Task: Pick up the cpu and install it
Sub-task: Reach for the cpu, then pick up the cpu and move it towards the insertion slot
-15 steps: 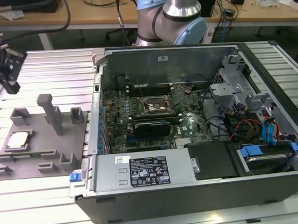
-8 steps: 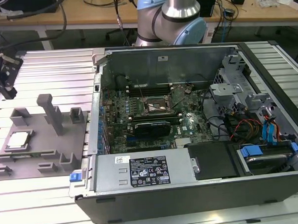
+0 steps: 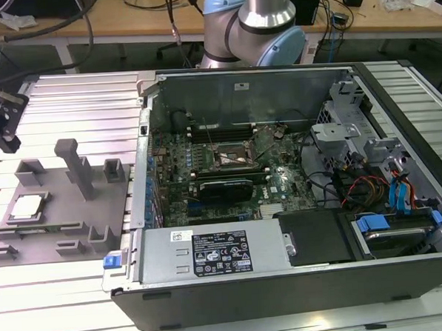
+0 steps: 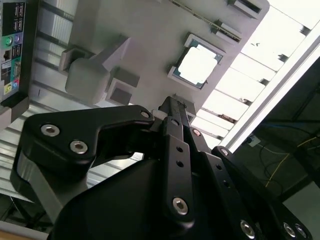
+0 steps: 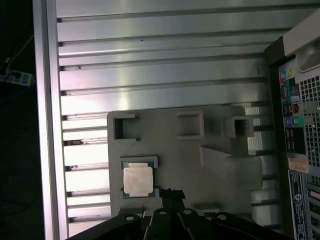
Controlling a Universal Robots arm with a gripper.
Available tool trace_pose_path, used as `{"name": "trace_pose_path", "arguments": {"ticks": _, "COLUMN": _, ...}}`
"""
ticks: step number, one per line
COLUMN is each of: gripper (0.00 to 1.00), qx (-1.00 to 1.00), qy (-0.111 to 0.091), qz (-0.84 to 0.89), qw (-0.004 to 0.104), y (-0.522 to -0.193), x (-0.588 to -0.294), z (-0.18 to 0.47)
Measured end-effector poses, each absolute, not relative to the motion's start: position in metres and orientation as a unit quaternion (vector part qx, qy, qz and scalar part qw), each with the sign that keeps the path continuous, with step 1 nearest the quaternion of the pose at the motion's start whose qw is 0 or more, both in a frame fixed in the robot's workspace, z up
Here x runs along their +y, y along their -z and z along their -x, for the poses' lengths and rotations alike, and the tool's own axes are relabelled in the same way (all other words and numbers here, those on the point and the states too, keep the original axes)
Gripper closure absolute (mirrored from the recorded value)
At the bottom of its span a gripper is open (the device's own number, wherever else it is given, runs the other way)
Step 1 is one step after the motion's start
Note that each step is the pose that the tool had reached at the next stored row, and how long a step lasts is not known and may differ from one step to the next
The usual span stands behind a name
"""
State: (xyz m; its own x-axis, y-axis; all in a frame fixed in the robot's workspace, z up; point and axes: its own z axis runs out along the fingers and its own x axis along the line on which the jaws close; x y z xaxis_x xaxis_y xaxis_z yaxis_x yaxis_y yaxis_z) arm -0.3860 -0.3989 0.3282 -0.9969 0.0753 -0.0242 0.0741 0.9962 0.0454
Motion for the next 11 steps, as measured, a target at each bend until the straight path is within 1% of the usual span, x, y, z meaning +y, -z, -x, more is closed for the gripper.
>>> {"name": "trace_pose_path", "arguments": {"ticks": 4, "gripper": 0.89, "qx": 0.999, "qy": -0.022, "qz": -0.037, "qw": 0.013, "y": -0.3218, "x": -0.3989, "z": 0.3879}}
{"name": "trace_pose_path", "arguments": {"ticks": 11, "gripper": 0.89, "qx": 0.999, "qy": -0.022, "qz": -0.037, "qw": 0.013, "y": -0.3212, "x": -0.3989, "z": 0.3881}}
